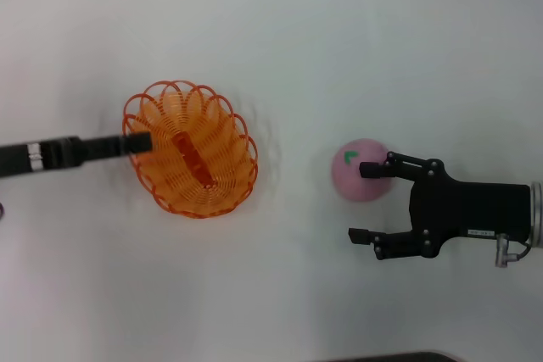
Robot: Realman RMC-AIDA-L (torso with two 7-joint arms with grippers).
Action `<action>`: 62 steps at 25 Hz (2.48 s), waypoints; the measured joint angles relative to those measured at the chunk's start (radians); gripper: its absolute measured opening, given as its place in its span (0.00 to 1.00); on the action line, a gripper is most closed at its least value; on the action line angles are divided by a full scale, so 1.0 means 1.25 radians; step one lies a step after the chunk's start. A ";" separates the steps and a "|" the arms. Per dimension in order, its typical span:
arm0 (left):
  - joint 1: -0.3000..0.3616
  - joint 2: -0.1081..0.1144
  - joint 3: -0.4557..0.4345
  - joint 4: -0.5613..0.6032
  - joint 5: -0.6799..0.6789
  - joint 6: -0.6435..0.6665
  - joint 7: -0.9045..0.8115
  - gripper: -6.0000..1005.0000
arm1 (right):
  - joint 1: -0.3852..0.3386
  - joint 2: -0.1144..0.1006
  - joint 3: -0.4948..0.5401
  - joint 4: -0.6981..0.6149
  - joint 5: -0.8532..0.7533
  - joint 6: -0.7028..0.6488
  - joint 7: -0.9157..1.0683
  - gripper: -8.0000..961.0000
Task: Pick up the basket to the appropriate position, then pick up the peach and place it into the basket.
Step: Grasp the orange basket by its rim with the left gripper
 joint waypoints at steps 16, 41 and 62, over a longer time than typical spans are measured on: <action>-0.023 -0.072 0.338 0.426 0.222 -0.208 -0.165 0.88 | -0.001 0.000 0.001 -0.008 0.002 -0.005 0.021 0.98; -0.187 -0.071 0.605 0.314 0.396 -0.343 -0.126 0.83 | 0.001 0.000 0.001 -0.008 0.003 -0.004 0.021 0.98; -0.264 -0.059 0.598 0.156 0.419 -0.394 -0.130 0.82 | 0.001 0.000 0.001 -0.008 0.003 -0.003 0.021 0.98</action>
